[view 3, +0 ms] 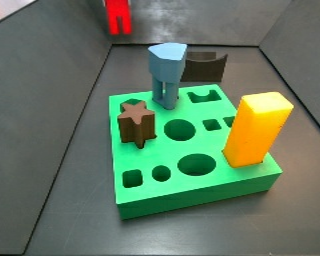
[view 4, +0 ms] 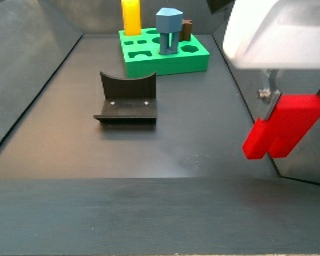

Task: Pick up the double-square object. Move up. Move to above the board. Insert the double-square object.
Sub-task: Move to above the board.

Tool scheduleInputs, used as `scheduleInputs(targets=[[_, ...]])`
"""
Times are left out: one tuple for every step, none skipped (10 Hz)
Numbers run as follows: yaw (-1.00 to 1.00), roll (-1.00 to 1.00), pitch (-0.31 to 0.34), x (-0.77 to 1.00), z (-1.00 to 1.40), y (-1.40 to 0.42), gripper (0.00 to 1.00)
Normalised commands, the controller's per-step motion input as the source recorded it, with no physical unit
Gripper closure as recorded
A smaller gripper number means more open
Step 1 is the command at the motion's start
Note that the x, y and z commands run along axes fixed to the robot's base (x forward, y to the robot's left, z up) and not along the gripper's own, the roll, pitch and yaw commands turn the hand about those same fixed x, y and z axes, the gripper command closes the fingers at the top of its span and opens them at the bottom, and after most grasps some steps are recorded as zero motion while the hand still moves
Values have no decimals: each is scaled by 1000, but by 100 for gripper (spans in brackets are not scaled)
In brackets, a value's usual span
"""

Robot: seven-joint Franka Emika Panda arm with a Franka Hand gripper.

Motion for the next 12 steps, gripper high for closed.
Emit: scheduleInputs(targets=[[163, -67, 141, -198, 1000, -286, 100], [159, -70, 135, -197, 1000, -288, 100], [117, -3, 89, -186, 1000, -260, 100], [79, 58, 63, -173, 1000, -237, 100], [51, 104, 53, -160, 1000, -215, 100], [42, 109, 50, -154, 1000, -207, 100], [28, 113, 36, -142, 1000, -183, 100], [24, 113, 35, -137, 1000, -172, 100], [22, 103, 30, -131, 1000, -155, 100], [20, 101, 28, -125, 1000, -144, 100], [19, 95, 32, -115, 1000, -131, 100], [19, 93, 38, -110, 1000, -122, 100]])
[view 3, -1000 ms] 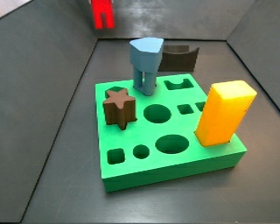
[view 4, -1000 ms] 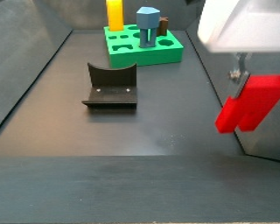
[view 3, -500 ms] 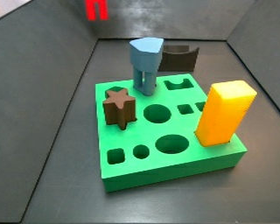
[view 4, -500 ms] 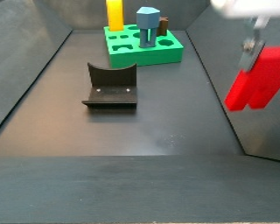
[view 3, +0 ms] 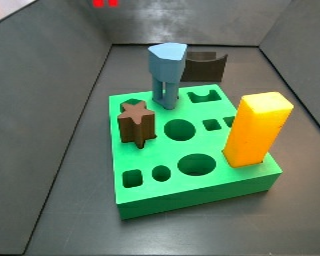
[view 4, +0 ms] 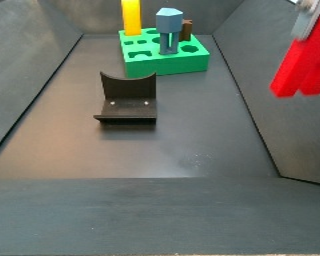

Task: Pick up the double-square object. Move up. Move to above the board. Insert the double-square object.
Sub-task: Move to above the board.

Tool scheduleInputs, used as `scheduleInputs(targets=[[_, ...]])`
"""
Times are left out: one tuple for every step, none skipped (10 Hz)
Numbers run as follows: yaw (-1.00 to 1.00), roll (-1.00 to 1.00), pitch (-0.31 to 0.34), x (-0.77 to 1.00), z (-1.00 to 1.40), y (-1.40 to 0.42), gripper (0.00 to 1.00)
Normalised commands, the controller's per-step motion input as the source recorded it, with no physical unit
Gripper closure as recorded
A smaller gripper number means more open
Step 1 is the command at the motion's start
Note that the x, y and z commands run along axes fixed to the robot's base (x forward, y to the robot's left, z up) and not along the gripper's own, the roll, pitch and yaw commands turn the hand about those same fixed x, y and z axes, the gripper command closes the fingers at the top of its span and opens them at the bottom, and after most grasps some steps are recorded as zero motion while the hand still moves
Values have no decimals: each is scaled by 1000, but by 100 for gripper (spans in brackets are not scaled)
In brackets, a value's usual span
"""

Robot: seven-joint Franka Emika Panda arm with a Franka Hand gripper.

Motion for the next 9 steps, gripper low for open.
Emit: scheduleInputs(targets=[[19, 82, 49, -94, 1000, -104, 100], [18, 73, 57, -81, 1000, -87, 100], [16, 66, 65, -55, 923, -56, 100], [18, 65, 71, -36, 775, -38, 100], [20, 63, 76, -25, 627, -26, 100], [19, 61, 75, -15, 481, -14, 100], [19, 54, 72, -11, 284, -5, 100], [20, 51, 70, -10, 185, -7, 100], [-684, 54, 308, 411, 45, -1000, 100]])
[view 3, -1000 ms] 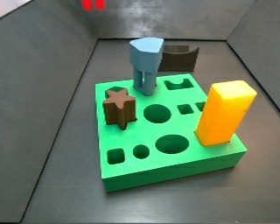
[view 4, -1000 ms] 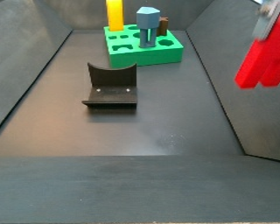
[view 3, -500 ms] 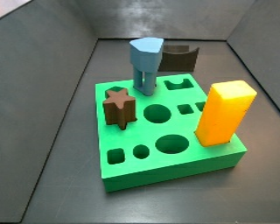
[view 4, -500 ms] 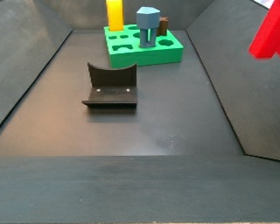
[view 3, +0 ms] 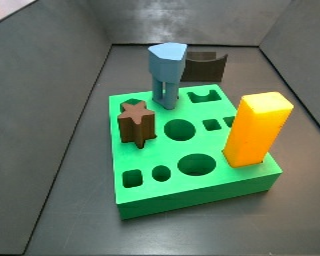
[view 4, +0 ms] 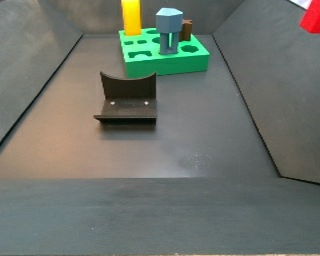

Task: Pick up the double-square object. Move up. Move to above the board. Insert the double-square object.
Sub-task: Move to above the board.

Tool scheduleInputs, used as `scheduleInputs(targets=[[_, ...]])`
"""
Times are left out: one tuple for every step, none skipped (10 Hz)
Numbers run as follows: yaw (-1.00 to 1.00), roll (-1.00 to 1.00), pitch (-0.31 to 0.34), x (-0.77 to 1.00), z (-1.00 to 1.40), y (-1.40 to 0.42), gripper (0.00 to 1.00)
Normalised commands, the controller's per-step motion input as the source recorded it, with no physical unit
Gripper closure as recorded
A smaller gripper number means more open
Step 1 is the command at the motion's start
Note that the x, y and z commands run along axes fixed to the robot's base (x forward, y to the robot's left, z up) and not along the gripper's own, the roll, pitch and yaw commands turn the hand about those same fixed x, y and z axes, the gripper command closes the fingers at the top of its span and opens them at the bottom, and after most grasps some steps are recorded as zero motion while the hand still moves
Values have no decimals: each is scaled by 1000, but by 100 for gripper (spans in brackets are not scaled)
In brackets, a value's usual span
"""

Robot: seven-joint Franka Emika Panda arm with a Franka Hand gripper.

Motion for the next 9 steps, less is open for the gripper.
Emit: scheduleInputs(targets=[[-606, 54, 302, 413, 46, -1000, 100], [-392, 1, 266, 420, 47, -1000, 100], [-232, -75, 215, 428, 48, -1000, 100], [-132, -66, 195, 431, 51, -1000, 100], [-49, -22, 171, 437, 53, -1000, 100], [-23, -15, 149, 441, 54, -1000, 100], [-8, -9, 130, 448, 57, -1000, 100], [-4, -7, 123, 453, 59, -1000, 100], [4, -1, 121, 457, 60, -1000, 100]])
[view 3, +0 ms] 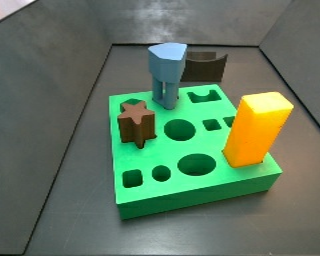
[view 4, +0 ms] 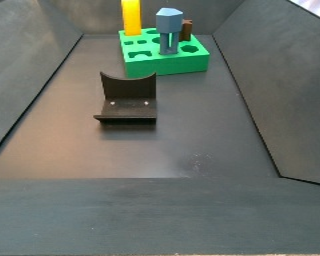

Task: Pick up the double-square object. Move up. Move to above the board. Insert the double-square object.
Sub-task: Move to above the board.

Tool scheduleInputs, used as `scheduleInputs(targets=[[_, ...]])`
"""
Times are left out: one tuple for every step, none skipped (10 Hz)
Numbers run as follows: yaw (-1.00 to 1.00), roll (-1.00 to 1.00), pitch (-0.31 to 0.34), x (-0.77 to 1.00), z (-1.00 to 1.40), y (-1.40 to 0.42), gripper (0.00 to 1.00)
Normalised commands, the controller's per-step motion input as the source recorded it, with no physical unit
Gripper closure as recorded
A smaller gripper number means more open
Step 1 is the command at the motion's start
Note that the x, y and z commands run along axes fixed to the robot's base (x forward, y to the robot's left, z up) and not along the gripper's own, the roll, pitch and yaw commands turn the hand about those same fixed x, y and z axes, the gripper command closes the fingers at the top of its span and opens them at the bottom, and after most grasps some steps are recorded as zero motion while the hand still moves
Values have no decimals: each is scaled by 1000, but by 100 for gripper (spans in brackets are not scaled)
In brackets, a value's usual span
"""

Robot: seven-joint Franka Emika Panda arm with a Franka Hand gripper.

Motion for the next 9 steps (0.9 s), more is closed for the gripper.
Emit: scheduleInputs(targets=[[5, -16, 119, 467, 62, -1000, 100], [8, -2, 115, 471, 65, -1000, 100], [9, 2, 122, 484, 66, -1000, 100], [5, -20, 124, 492, 71, -1000, 100], [9, 9, 130, 503, 75, -1000, 100], [10, 1, 138, 519, 82, -1000, 100], [7, 16, 143, 541, 91, -1000, 100], [13, 19, 149, 511, 89, -905, 100], [5, 25, 153, 423, 75, -702, 100]])
